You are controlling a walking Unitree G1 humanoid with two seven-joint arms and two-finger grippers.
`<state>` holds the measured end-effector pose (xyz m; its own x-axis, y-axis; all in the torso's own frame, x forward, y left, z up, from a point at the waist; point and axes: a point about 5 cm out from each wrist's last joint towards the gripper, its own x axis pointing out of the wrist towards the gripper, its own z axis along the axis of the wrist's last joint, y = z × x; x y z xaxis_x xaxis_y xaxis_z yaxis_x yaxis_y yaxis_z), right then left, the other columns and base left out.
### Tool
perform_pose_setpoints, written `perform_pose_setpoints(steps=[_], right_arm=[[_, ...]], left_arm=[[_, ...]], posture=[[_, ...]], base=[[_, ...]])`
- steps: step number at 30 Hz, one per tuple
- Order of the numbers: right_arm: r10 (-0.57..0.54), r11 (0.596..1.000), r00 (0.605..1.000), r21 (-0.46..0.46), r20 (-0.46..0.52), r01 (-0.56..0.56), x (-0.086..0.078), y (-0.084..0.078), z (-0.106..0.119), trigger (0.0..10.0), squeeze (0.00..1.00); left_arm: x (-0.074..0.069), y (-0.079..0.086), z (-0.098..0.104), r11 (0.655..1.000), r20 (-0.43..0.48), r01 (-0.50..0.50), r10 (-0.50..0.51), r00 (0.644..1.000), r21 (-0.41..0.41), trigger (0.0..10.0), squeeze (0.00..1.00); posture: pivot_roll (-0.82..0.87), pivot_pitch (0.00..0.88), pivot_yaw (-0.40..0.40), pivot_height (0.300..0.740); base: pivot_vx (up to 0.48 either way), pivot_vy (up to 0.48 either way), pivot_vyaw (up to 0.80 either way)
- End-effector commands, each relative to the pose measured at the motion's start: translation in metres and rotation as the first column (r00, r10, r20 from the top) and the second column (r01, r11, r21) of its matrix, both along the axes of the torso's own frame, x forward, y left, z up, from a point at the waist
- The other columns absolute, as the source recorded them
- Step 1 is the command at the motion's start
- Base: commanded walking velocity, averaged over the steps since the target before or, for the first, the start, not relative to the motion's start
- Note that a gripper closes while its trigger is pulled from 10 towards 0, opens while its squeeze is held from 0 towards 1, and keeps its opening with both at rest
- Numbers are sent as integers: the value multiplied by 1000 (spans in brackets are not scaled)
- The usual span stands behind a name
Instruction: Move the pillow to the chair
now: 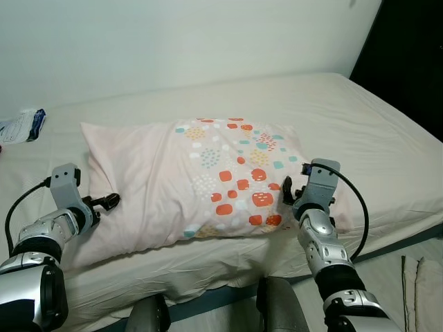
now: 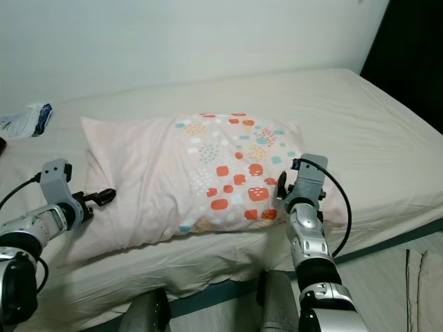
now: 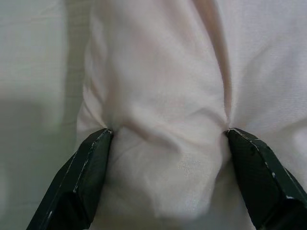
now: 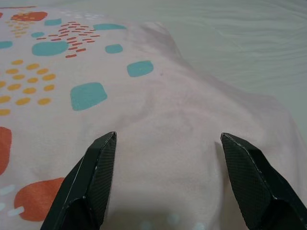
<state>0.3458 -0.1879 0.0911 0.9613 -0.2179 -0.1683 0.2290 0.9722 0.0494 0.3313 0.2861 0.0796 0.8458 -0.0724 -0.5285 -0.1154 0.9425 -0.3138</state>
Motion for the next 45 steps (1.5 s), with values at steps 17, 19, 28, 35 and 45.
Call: perform_pose_setpoints(steps=[17, 19, 28, 35, 45], right_arm=[[9, 999, 1000, 32, -18, -8, -1, 1, -1, 10000, 0], [13, 999, 1000, 33, -20, -12, 0, 2, -1, 10000, 0], [15, 999, 1000, 34, -19, -15, 2, 3, 1, 10000, 0], [10, 999, 1000, 37, -20, -10, 2, 3, 1, 10000, 0], [11, 999, 1000, 37, -16, -10, 3, 3, 2, 10000, 0]], left_arm=[[2, -80, -30, 958, -44, 212, -224, 974, -191, 0, 0], [0, -82, -33, 959, -54, 210, -223, 973, -189, 0, 0], [-2, -75, -34, 960, -46, 195, -208, 977, -201, 0, 0], [-1, -56, -23, 960, -18, 259, -262, 965, -102, 0, 0], [-6, 25, 14, 960, -13, 137, -138, 990, 246, 0, 0]], posture=[[-46, 121, -20, 567], [-45, 120, -22, 567], [-39, 115, -17, 567], [-33, 107, -19, 567], [-25, 83, -21, 567]], base=[[0, 0, 0], [0, 0, 0], [0, 0, 0], [0, 0, 0], [0, 0, 0]])
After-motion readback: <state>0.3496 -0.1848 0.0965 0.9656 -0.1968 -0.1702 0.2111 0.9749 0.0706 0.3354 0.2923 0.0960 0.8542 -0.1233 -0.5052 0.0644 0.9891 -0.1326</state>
